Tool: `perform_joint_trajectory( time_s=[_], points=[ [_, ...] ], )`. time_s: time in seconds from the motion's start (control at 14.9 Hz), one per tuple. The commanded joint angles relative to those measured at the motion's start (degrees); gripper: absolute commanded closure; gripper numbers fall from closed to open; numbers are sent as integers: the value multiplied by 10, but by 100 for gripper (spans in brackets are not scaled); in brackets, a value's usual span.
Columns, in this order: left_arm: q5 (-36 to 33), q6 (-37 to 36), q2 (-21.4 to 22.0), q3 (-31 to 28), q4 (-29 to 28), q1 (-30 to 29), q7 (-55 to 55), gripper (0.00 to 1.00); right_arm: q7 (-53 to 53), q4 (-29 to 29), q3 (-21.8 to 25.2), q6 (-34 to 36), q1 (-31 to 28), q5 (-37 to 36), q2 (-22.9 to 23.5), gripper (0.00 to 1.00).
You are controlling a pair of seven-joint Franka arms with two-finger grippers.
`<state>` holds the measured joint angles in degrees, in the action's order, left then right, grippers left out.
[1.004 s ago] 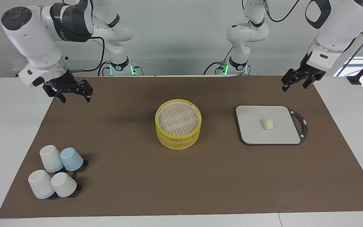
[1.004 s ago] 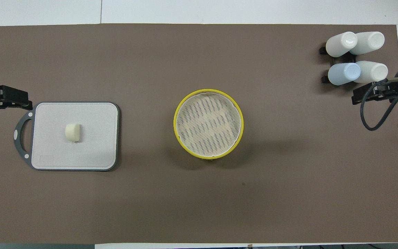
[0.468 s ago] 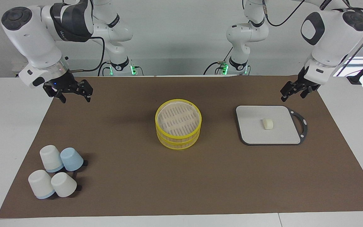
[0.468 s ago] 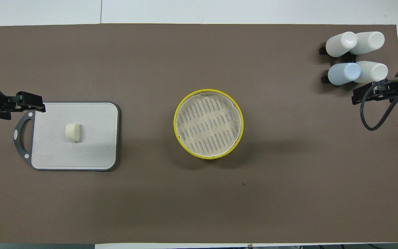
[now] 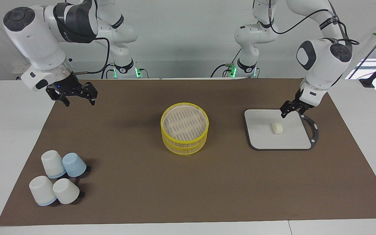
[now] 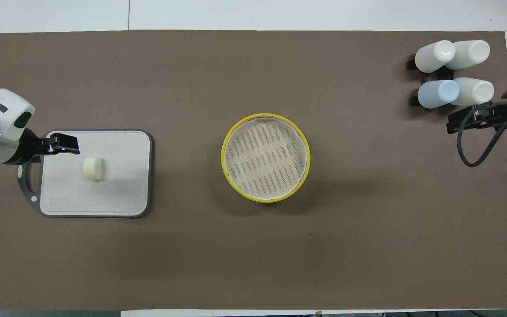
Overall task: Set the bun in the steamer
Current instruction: 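Reach the left gripper to the white bun and grasp it, then reach the right gripper over the steamer and grasp its lid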
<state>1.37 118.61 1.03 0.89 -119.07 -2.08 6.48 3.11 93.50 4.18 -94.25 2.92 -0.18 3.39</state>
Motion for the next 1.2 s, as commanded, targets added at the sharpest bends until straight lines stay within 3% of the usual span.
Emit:
perform_joint_trajectory(
  time_s=[0.0, 0.27, 0.54, 0.94, 1.14],
  points=[
    [-12, 56, -8, 3, -38, -6, -2, 0, 17, 14, -6, 8, -3, 3, -19, 0],
    [-12, 111, -17, 3, -81, -6, 0, 0, -86, 4, -15, 18, 65, 10, -17, 0],
    [-12, 135, -31, 3, -88, -5, 2, 0, -240, 3, -15, -4, 189, 14, -4, 0],
    [-12, 160, -43, 3, -92, -3, 6, 0, -391, -71, -15, -8, 326, 23, 92, 1],
    [-12, 173, -46, 3, -99, -1, 4, 0, -443, -80, -15, -53, 360, 35, 129, 1]
  ],
)
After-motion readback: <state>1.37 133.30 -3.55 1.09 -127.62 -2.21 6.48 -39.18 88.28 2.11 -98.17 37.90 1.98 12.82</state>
